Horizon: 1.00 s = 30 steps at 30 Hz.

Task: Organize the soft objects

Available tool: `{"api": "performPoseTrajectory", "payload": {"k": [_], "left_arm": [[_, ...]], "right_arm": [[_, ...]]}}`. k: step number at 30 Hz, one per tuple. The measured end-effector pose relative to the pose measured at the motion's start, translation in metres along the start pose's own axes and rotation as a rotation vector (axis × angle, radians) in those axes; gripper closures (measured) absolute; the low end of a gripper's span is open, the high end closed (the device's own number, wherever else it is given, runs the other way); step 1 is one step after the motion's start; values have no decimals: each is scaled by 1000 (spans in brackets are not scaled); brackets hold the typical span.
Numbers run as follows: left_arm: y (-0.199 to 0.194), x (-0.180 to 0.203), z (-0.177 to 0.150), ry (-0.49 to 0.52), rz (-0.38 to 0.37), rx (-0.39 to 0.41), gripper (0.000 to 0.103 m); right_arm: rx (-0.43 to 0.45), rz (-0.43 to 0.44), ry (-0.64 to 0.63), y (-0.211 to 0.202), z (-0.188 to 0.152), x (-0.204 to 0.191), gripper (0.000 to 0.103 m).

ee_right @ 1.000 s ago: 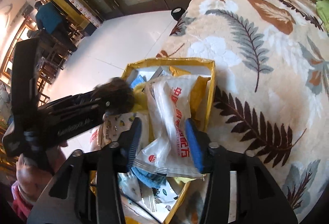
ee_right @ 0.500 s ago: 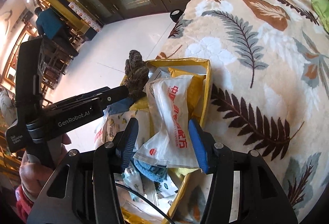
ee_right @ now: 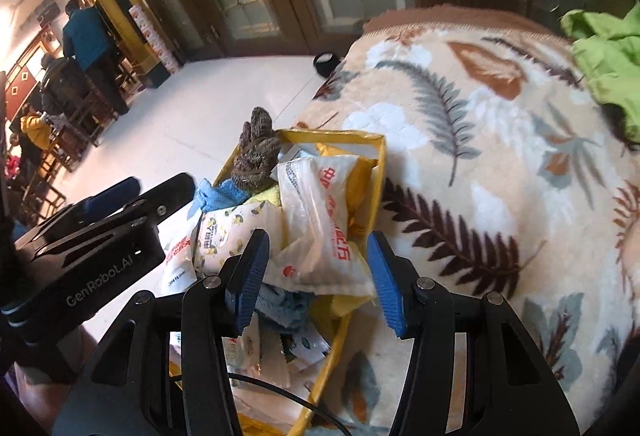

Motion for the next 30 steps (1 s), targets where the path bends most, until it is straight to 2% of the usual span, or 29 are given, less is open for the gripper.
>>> {"api": "performPoseTrajectory", "payload": {"k": [7,11,15,19,30], "left_arm": [[-12,10,-35,-47,17,-16,30],[-12,7,-51,-57,65,-40,30],[-17,1,-54,-73,86,-29,30],[-16,-2,-55,-67,126,-51,27],[-12,-7,-57,-83,93,-31,27]], "right_arm": [[50,-28,31,-15,-27,11,52],[74,-74,33,-12,-40,12,52],[67,-83,43,-9,-44,9,52],[74,-94,31,-9,-47,3,52],[62,-107,37,-3,-50,1,52]]}}
Point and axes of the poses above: each gripper's, at about its wrist camera, not at the fingertips, and y roughly the way its jaws point, x to its right, z to its top, the point moved 4 cm from there along y, roughly the way its jaws point, and after that the axes turned 13 degrees about y, right-handed, at the moved point
